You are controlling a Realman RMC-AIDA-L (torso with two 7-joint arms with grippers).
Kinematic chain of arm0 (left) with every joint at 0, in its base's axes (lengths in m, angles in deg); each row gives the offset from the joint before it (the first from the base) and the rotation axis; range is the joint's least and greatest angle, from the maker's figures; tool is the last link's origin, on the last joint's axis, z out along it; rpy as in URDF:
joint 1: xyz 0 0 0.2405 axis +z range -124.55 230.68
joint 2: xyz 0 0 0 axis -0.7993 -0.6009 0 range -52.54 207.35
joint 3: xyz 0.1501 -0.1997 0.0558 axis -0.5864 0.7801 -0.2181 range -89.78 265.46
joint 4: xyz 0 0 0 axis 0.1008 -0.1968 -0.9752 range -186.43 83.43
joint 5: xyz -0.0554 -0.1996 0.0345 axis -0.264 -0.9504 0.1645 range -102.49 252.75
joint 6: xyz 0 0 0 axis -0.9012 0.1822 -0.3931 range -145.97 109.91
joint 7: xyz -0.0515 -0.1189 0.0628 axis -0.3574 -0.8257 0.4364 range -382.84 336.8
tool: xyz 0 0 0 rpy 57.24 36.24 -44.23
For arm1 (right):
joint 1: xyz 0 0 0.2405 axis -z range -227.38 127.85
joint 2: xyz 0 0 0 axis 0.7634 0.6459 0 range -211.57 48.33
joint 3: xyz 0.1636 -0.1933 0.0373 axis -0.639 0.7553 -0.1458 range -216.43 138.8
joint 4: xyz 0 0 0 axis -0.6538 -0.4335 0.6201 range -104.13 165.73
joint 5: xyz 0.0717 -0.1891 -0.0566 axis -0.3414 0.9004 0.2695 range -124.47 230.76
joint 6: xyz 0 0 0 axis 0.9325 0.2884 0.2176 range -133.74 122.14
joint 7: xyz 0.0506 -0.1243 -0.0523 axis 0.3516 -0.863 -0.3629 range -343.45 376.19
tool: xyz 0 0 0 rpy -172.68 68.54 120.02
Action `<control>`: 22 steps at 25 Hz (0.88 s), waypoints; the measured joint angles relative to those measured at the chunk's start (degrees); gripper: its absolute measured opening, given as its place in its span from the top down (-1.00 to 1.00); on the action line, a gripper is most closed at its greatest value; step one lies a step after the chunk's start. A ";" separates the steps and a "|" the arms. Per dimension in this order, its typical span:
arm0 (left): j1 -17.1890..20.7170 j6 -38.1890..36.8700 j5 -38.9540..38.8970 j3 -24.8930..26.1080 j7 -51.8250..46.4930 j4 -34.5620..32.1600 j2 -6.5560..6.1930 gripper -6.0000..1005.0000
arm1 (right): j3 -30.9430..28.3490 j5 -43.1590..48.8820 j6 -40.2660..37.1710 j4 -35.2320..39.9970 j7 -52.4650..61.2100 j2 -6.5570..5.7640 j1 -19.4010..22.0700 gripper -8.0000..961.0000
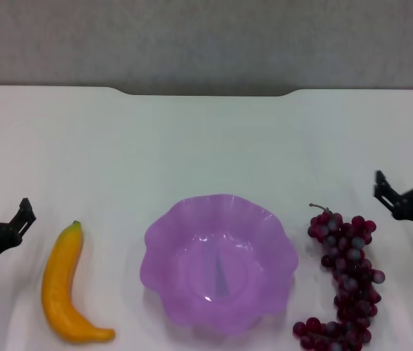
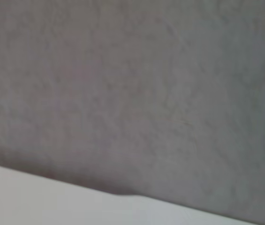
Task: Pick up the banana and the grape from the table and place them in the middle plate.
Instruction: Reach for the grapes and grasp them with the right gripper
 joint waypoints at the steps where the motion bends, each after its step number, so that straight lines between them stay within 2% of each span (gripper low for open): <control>1: 0.18 0.00 -0.03 0.00 0.00 -0.11 -0.03 -0.77 | 0.00 0.03 0.15 -1.13 -0.21 -0.15 0.08 -0.83; 5: 0.58 0.00 -0.13 0.00 0.04 -0.45 -0.14 -0.77 | -1.15 0.16 2.58 -6.40 -2.79 -0.77 0.30 -0.83; 9: 0.78 0.00 -0.14 0.00 0.40 -0.47 -0.17 -0.77 | -6.20 0.16 12.17 -13.68 -10.96 -0.99 0.96 -0.83; 12: 0.78 0.05 -0.14 0.01 0.49 -0.48 -0.18 -0.77 | -11.36 0.07 19.34 -21.83 -19.45 -0.91 3.71 -0.83; 16: 0.76 0.62 -0.14 0.01 0.51 -0.47 -0.17 -0.77 | -18.55 -0.18 31.24 -34.83 -27.90 -0.69 9.09 -0.83; 20: 0.82 0.90 -0.14 0.10 0.53 -0.48 -0.17 -0.77 | -24.06 -0.25 44.49 -43.35 -29.37 -0.70 11.38 -0.83; 22: 0.86 0.90 -0.14 0.22 0.53 -0.48 -0.17 -0.77 | -28.01 -0.27 53.60 -47.10 -29.20 -0.76 11.58 -0.83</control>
